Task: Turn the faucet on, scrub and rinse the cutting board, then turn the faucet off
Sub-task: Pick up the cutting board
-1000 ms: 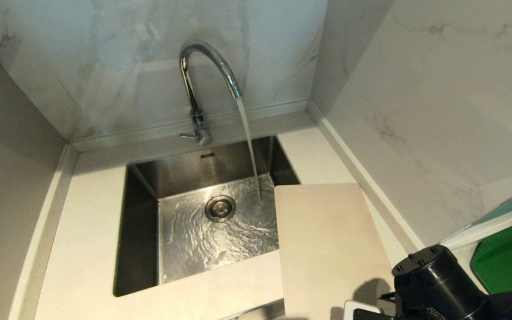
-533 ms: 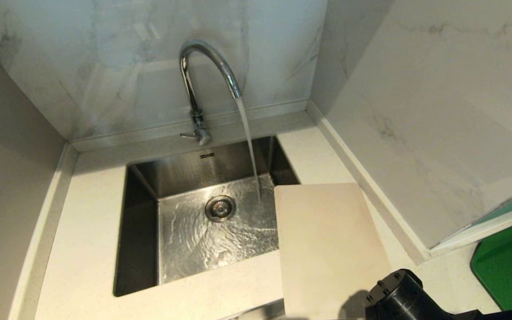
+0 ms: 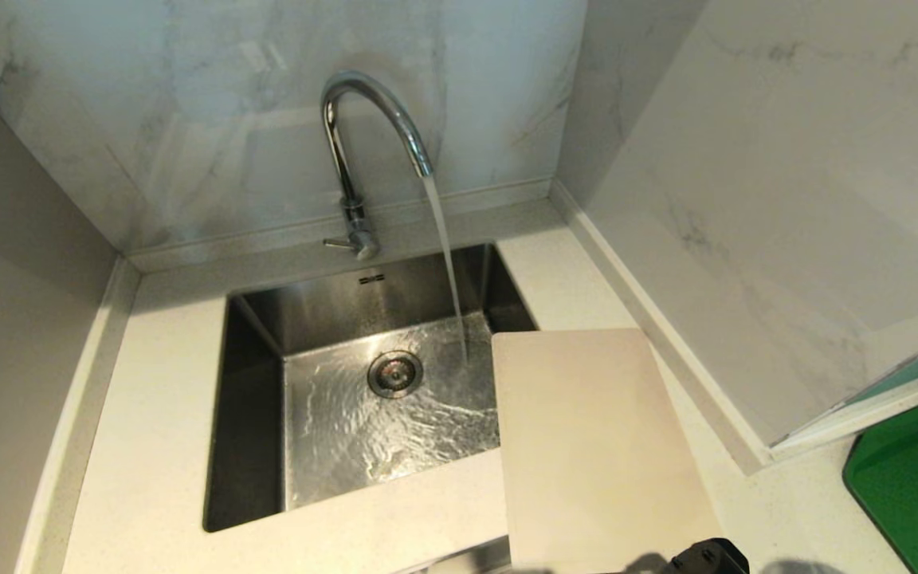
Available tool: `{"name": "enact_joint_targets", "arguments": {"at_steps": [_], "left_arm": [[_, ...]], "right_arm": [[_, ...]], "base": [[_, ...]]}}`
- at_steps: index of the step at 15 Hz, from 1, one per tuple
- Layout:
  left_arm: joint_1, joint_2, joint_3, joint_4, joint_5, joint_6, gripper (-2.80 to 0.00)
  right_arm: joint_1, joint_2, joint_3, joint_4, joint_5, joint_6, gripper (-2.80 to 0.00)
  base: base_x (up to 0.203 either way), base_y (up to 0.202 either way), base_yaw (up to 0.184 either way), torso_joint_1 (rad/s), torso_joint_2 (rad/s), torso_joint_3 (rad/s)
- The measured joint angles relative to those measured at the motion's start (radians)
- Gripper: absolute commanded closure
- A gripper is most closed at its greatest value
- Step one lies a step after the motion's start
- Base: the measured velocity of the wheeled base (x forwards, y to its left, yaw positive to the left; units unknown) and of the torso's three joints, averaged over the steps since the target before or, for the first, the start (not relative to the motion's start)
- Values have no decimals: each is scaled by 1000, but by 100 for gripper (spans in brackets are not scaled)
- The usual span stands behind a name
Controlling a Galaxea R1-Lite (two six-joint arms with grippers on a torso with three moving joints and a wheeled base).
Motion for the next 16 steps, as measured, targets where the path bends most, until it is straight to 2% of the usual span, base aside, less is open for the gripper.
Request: {"name": "enact_joint_targets", "arguments": {"at_steps": [2, 12, 16], "left_arm": [[0, 0, 0, 0, 0, 0, 0], [0, 0, 0, -4, 0, -2, 0], [0, 0, 0, -4, 0, -2, 0]], "right_arm": [[1, 31, 41, -101, 7, -37, -280], [-19, 117, 72, -154, 37, -34, -280], [-71, 163, 67, -207, 56, -40, -280]], "base": [[0, 0, 0, 0, 0, 0], [0, 0, 0, 0, 0, 0], [0, 0, 0, 0, 0, 0]]}}
